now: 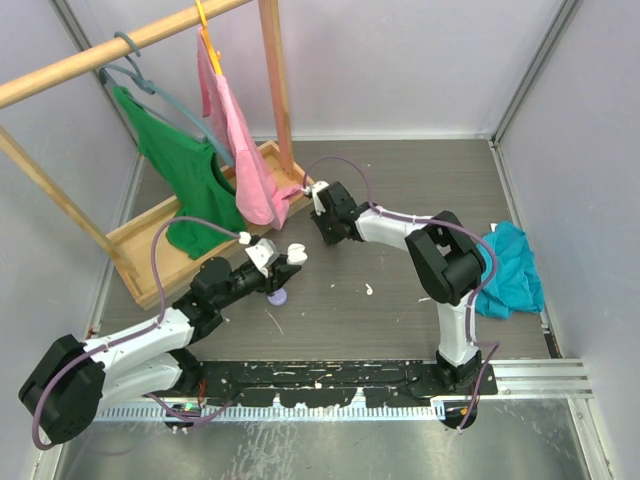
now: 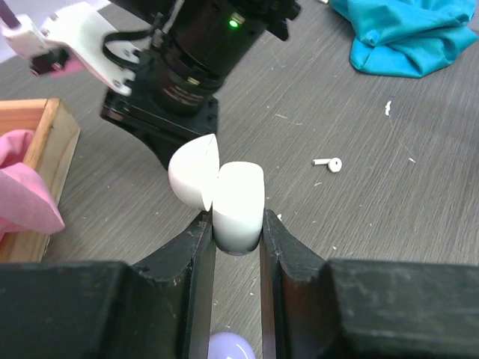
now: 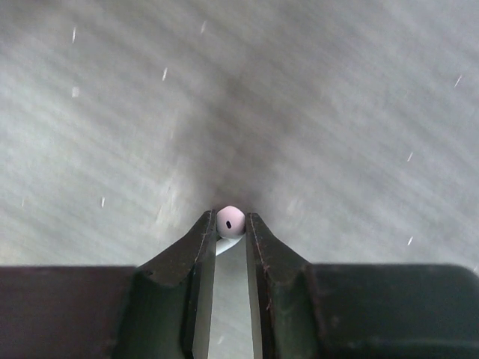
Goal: Insert the wireless bluetooth earbuds into the charging case
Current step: Pick up the earbud from the center of the board.
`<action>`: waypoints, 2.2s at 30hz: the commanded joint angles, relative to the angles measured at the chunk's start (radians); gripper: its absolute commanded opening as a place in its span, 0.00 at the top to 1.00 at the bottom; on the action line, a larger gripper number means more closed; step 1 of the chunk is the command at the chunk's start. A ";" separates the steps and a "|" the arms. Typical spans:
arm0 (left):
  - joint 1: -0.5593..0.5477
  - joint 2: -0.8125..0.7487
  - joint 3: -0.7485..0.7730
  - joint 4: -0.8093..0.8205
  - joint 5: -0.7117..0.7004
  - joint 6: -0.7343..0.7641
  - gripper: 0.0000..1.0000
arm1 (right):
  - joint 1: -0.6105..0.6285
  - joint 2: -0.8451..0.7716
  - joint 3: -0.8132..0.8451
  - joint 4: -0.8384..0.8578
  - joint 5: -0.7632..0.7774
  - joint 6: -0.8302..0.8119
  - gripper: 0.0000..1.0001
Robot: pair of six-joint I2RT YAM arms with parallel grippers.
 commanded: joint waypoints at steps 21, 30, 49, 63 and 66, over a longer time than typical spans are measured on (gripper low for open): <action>0.005 -0.200 -0.107 0.125 0.244 -0.010 1.00 | 0.134 -0.404 -0.334 -0.292 -0.012 0.144 0.59; 0.004 -0.252 -0.131 0.093 0.258 0.034 1.00 | 0.136 -0.393 -0.303 -0.323 0.008 0.175 0.57; 0.004 -0.252 -0.139 0.091 0.281 0.064 1.00 | 0.138 -0.269 -0.232 -0.344 -0.005 0.150 0.67; 0.002 -0.188 -0.129 0.139 0.287 0.050 1.00 | 0.176 -0.447 -0.256 -0.318 0.068 0.081 0.85; 0.001 -0.168 -0.127 0.164 0.298 0.043 1.00 | 0.199 -0.551 -0.277 -0.277 0.093 0.057 0.87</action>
